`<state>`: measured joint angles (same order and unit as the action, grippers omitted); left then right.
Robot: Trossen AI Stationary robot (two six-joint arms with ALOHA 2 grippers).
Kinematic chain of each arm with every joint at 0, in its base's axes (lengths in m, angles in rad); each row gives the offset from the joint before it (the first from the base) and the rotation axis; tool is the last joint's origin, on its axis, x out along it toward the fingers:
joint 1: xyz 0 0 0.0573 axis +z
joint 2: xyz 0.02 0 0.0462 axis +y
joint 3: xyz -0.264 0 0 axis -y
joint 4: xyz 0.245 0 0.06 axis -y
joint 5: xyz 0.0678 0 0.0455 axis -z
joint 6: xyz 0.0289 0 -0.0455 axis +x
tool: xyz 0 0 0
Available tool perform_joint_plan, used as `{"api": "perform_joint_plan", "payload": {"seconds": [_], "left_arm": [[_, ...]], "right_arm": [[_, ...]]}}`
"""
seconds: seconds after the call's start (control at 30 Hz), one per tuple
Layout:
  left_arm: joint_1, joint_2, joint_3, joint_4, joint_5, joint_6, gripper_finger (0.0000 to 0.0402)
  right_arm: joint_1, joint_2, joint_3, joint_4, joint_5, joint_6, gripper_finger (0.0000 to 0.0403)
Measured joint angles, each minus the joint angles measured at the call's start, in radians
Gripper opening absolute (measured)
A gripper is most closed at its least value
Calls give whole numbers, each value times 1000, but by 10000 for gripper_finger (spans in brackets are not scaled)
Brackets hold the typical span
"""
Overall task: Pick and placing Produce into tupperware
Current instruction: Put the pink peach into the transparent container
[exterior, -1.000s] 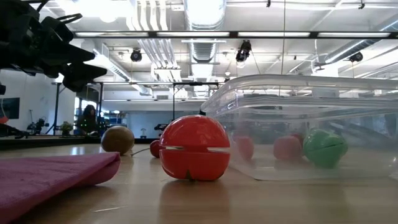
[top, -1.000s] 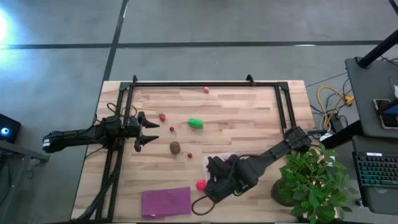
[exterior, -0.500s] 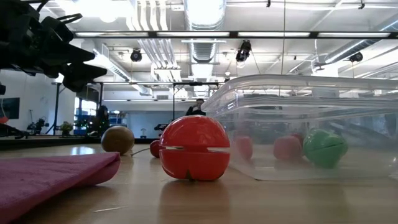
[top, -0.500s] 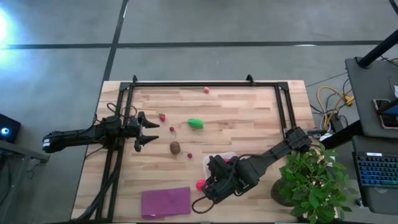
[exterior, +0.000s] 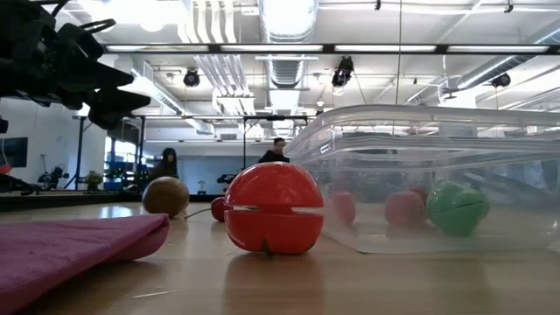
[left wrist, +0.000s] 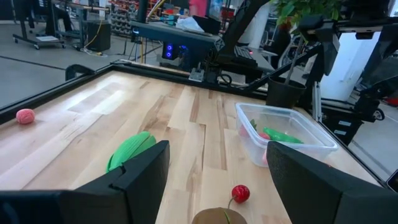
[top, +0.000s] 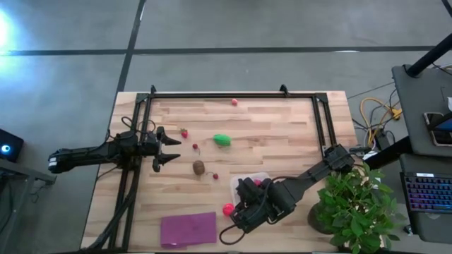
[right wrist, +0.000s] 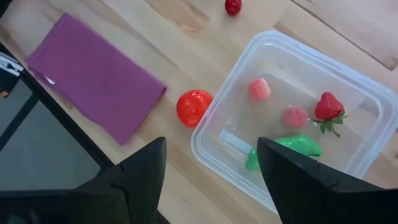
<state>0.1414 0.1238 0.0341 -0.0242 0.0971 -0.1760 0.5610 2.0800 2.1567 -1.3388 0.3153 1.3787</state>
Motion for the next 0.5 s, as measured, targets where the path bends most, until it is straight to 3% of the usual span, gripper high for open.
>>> {"api": "perform_joint_plan", "payload": {"seconds": [0.33,0.5], "left_arm": [[0,0,0,0,0,0,255],[0,0,0,0,0,0,255]], "right_arm": [[-14,-1,15,-6,25,-171,242],[-66,-2,58,79,61,-326,242]]}}
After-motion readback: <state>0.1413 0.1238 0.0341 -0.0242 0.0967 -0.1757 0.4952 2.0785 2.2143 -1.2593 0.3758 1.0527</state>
